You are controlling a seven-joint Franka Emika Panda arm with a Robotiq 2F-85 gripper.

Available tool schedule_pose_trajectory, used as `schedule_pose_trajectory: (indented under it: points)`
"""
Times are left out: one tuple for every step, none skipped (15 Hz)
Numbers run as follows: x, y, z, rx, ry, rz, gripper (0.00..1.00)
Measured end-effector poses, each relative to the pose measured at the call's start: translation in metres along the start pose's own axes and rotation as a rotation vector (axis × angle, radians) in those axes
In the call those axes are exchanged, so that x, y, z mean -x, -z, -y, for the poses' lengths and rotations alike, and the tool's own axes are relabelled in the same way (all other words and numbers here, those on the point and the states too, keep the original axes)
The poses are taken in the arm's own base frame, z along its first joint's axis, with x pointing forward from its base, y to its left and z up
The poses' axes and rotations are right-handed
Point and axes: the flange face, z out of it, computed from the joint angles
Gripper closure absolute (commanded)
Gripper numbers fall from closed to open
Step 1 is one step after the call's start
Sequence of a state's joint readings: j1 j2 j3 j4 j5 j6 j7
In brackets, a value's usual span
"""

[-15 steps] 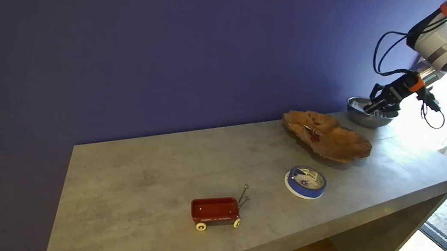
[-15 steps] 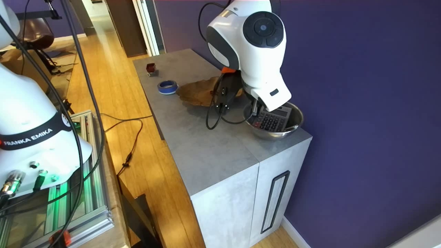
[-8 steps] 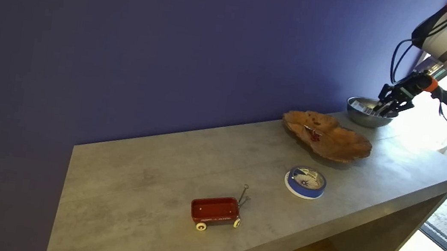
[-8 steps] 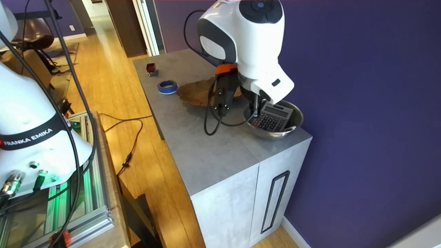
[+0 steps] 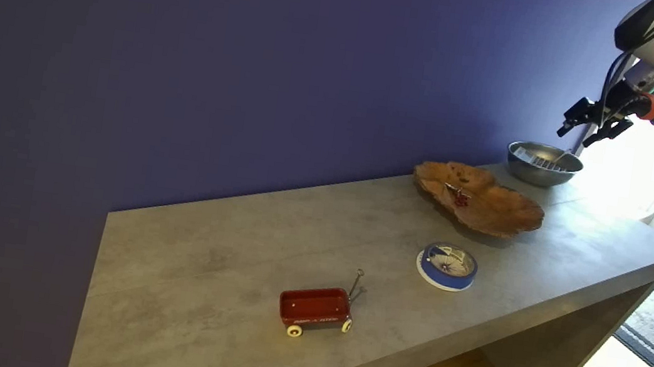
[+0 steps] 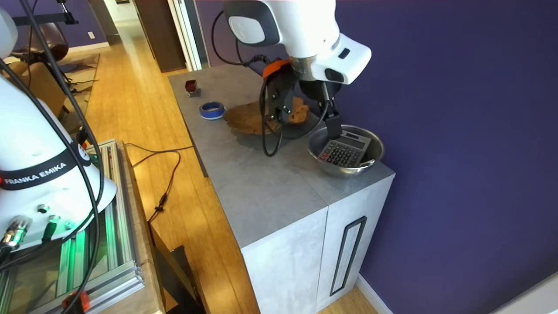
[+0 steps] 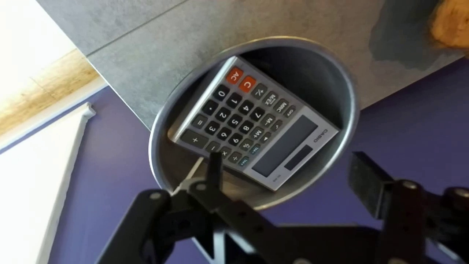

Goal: Pick up the calculator from the silver bowl and put it in the brown bowl

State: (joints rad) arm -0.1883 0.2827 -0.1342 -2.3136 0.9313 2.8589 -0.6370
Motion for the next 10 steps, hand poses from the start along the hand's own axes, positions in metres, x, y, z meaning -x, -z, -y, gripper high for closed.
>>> schedule_pose_trajectory:
  points:
    - [0.000, 0.000, 0.000, 0.000, 0.001, 0.000, 0.00]
    - [0.000, 0.000, 0.002, -0.002, 0.021, 0.000, 0.00]
    - [-0.002, -0.001, 0.006, -0.007, 0.074, -0.002, 0.00]
    - [-0.004, -0.003, 0.011, -0.007, 0.130, -0.001, 0.00]
    - [-0.006, -0.005, 0.015, -0.002, 0.186, 0.005, 0.00]
    - [-0.008, -0.008, 0.019, 0.007, 0.240, 0.015, 0.00]
    - [-0.009, -0.011, 0.022, 0.020, 0.294, 0.029, 0.00]
    - [-0.010, -0.014, 0.024, 0.039, 0.350, 0.044, 0.00]
    - [-0.012, -0.017, 0.024, 0.065, 0.405, 0.056, 0.00]
    - [-0.015, -0.020, 0.023, 0.096, 0.456, 0.063, 0.00]
